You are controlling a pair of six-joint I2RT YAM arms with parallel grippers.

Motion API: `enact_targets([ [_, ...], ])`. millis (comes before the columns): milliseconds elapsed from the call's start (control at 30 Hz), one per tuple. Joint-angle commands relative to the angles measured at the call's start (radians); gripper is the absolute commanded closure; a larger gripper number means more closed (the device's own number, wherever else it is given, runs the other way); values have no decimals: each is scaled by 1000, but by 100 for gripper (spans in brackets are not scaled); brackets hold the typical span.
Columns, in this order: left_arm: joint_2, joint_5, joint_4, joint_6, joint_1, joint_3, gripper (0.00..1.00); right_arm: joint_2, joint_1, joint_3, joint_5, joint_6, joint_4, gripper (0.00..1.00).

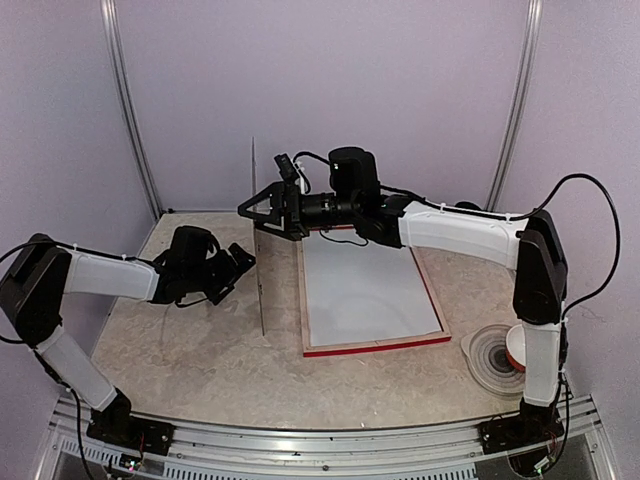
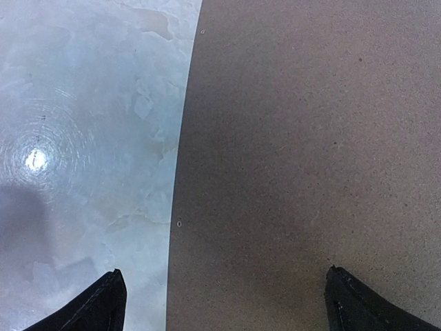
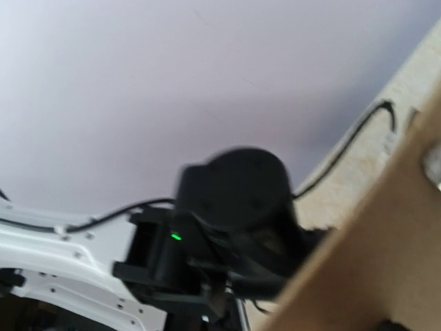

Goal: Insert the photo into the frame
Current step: Turn over the backboard.

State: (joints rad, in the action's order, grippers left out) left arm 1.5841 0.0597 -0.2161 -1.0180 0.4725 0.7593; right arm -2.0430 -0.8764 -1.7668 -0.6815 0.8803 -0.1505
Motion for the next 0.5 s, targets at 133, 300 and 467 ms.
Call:
enact_targets([
  [133,-39,31,-82,13,-42,-27,1,3,-18,33,-30,-1,-63,1],
  [300,-85,110,-256,-44,-124,-104,1,-18,-24,14,-39,-5,-52,1],
  [467,-135,173,-398,-75,-166,-135,1,-22,-24,16,-38,-11,-50,1],
])
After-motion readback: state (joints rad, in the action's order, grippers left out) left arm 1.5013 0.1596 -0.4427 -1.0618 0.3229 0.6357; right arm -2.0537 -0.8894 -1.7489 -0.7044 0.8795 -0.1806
